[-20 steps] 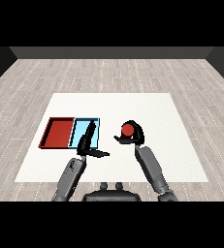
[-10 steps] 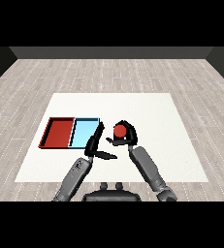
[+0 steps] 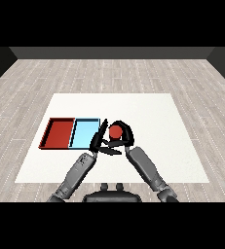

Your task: Pick the red can and put it in the red box

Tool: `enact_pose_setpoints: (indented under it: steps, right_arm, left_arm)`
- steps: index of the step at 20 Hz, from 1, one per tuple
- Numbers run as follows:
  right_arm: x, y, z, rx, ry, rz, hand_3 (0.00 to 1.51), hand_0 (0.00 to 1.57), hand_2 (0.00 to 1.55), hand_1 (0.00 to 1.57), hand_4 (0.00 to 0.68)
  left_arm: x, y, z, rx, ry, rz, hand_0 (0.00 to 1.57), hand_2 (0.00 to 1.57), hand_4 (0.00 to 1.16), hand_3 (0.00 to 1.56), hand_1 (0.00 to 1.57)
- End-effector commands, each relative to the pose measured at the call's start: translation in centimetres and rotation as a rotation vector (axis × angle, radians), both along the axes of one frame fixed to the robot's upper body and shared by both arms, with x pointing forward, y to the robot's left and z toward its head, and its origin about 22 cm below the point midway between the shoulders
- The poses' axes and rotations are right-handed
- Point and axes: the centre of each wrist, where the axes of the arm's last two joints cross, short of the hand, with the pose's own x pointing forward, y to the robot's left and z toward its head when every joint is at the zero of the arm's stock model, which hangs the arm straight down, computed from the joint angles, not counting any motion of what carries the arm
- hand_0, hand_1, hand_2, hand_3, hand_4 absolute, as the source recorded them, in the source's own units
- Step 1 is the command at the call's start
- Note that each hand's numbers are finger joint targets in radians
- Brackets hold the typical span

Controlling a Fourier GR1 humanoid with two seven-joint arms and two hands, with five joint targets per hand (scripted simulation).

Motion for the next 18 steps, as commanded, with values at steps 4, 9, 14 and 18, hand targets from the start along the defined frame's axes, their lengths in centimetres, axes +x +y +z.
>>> enact_pose_setpoints:
  steps: [4, 9, 14, 18]
  right_arm:
    - [-2.6, 1.3, 2.1, -0.011, -0.025, 0.016, 1.39, 1.45, 1.43, 1.45, 0.615]
    - [-1.5, 1.6, 0.5, 0.028, -0.004, 0.046, 1.38, 1.44, 1.43, 1.44, 0.594]
    - [-2.2, 2.8, 0.9, 0.031, -0.029, 0.042, 1.4, 1.45, 1.45, 1.45, 0.555]
    - [-2.4, 3.3, 1.1, 0.007, -0.027, 0.065, 1.41, 1.49, 1.46, 1.49, 0.504]
  left_arm:
    - [1.2, -1.9, 0.1, 0.012, -0.008, -0.011, 0.0, 0.0, 0.0, 0.0, 0.0]
    - [1.0, -0.2, -0.1, 0.052, -0.014, -0.023, 0.0, 0.0, 0.0, 0.0, 0.0]
    - [0.9, -2.2, 0.2, 0.031, 0.007, -0.049, 0.0, 0.0, 0.0, 0.0, 0.0]
    - [0.7, -2.9, 1.3, 0.093, -0.009, 0.06, 0.0, 0.0, 0.43, 0.0, 0.0]
